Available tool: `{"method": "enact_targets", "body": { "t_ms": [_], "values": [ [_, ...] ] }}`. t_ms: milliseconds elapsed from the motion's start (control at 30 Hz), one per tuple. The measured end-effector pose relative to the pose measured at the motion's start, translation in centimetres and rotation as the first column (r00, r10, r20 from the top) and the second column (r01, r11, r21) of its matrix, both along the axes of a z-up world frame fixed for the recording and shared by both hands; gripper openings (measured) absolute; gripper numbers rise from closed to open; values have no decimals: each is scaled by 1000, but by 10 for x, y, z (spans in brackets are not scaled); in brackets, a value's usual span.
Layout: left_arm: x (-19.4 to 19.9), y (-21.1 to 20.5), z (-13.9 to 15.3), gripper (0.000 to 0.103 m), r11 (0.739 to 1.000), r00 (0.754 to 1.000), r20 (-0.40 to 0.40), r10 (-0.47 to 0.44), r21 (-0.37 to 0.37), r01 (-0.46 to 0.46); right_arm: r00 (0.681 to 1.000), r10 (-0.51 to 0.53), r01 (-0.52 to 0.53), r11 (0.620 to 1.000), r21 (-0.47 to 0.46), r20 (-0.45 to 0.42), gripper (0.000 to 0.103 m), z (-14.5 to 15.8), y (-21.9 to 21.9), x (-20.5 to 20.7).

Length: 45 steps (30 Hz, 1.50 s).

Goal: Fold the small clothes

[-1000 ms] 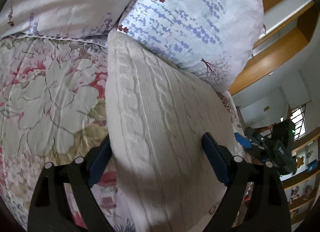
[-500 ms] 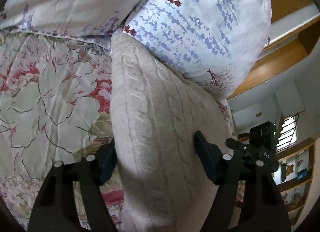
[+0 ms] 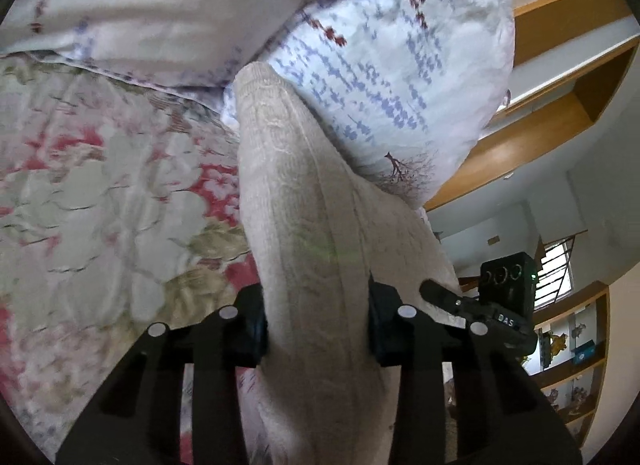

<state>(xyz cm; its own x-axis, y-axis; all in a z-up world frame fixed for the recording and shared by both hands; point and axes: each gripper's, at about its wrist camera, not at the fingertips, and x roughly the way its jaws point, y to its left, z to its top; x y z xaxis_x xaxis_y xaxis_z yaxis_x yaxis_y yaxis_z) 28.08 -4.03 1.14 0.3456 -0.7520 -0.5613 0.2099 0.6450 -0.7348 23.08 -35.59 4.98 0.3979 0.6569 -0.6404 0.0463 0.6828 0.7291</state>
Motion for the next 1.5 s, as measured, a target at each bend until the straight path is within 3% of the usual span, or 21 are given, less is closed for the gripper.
{"method": "enact_targets", "body": {
  "t_ms": [267, 400, 533, 600, 700, 867, 1000, 1133, 1300, 1367, 1400, 1500],
  "values": [
    [-23, 78, 26, 37, 997, 997, 41, 71, 31, -72, 989, 98, -92, 994, -62, 112, 29, 19, 74, 7],
    [-25, 112, 25, 38, 992, 994, 39, 97, 71, -100, 982, 118, -105, 990, -97, 150, 28, 18, 98, 7],
    [-18, 124, -6, 42, 985, 991, -29, 132, 112, -128, 995, 98, -94, 989, -114, 30, 30, -15, 117, 17],
    [-18, 131, -17, 44, 989, 989, -49, 142, 60, -139, 998, 67, -67, 997, -44, -5, 30, -21, 110, 17],
    [-20, 130, -19, 48, 988, 990, -34, 136, 73, -133, 998, 34, -33, 999, 14, -59, 30, -28, 104, 14],
    [-18, 130, -22, 50, 989, 990, -24, 140, 52, -138, 996, 3, 1, 999, 48, -84, 31, -35, 100, 12],
    [-17, 120, -14, 52, 984, 989, 4, 148, 96, -148, 998, 26, -25, 1000, 8, -60, 36, -29, 103, 10],
    [-37, 120, 8, 54, 968, 978, 111, 175, 163, -191, 1000, -7, 7, 1000, 5, -12, 52, -12, 83, 4],
    [-77, 105, 48, 58, 953, 939, 324, 116, 231, -197, 998, -57, 57, 998, -7, 19, 51, -6, 69, 10],
    [-87, 88, 56, 61, 953, 930, 364, 52, 261, -155, 999, -45, 45, 999, -27, 30, 40, -8, 75, 13],
    [-90, 81, 57, 62, 952, 929, 369, 24, 274, -134, 999, -33, 35, 998, -47, 40, 28, -7, 80, 14],
    [-89, 61, 51, 62, 935, 934, 354, -43, 344, -87, 993, -38, 58, 981, -187, 108, 14, 1, 88, 13]
  ]
}}
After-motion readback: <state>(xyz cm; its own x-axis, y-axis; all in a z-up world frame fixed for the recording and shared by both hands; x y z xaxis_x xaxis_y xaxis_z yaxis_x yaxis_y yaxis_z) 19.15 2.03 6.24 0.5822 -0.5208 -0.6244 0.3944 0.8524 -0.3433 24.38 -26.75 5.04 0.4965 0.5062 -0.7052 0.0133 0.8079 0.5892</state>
